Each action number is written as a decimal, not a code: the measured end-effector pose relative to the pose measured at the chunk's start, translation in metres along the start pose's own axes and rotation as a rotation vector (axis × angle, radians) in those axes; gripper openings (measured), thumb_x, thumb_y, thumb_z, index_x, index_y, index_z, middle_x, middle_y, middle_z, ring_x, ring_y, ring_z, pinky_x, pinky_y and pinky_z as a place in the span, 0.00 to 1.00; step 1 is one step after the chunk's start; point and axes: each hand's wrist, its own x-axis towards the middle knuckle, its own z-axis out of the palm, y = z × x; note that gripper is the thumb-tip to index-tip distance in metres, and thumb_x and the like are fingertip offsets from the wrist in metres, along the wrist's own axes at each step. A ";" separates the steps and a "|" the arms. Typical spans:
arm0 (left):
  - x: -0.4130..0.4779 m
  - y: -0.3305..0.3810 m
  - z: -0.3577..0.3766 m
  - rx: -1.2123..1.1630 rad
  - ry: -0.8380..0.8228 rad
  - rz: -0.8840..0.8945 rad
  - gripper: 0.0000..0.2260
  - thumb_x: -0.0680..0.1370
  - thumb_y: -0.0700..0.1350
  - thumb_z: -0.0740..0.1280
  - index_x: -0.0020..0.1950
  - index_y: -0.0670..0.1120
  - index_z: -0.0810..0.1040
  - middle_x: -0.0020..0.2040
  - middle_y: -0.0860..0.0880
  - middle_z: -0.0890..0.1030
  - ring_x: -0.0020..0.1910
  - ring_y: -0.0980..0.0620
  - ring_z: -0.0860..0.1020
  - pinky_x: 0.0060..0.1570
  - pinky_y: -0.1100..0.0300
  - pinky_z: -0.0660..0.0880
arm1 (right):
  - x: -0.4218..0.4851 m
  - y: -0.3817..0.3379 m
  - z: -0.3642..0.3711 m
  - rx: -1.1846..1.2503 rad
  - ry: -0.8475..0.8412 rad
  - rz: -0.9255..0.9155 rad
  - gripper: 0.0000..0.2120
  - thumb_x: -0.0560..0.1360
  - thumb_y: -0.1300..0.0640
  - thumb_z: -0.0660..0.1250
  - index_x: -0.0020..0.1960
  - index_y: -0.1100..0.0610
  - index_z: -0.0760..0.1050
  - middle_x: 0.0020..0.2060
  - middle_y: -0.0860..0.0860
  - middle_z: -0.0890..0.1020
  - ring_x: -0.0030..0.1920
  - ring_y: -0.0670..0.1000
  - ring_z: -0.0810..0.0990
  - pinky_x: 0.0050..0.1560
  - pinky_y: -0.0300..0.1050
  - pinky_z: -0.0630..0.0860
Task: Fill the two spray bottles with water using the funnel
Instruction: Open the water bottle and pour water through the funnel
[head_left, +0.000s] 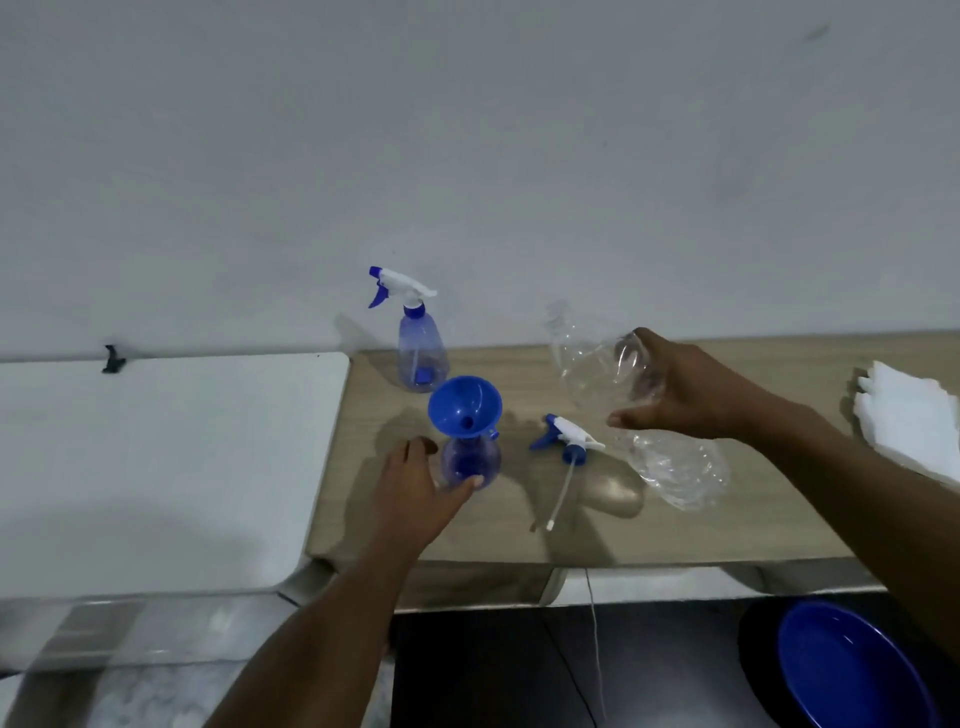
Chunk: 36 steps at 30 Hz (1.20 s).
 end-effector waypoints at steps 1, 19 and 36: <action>0.004 -0.002 0.002 -0.054 -0.017 -0.007 0.33 0.64 0.63 0.77 0.62 0.48 0.74 0.58 0.50 0.77 0.57 0.50 0.76 0.51 0.56 0.74 | 0.004 -0.005 0.001 -0.051 -0.038 -0.013 0.30 0.64 0.42 0.81 0.59 0.45 0.68 0.39 0.48 0.82 0.41 0.49 0.81 0.46 0.53 0.79; 0.023 -0.001 0.019 -0.257 -0.201 0.038 0.23 0.67 0.50 0.78 0.61 0.53 0.79 0.59 0.50 0.79 0.54 0.50 0.80 0.57 0.50 0.76 | 0.045 -0.055 -0.003 -0.754 -0.375 -0.001 0.31 0.67 0.40 0.74 0.63 0.48 0.64 0.35 0.44 0.70 0.42 0.54 0.74 0.41 0.48 0.71; 0.028 -0.001 0.023 -0.212 -0.196 0.044 0.26 0.67 0.51 0.79 0.63 0.53 0.79 0.60 0.50 0.80 0.55 0.50 0.80 0.57 0.52 0.77 | 0.058 -0.065 -0.001 -0.928 -0.398 -0.032 0.33 0.67 0.40 0.74 0.66 0.49 0.65 0.36 0.44 0.69 0.40 0.52 0.75 0.39 0.45 0.71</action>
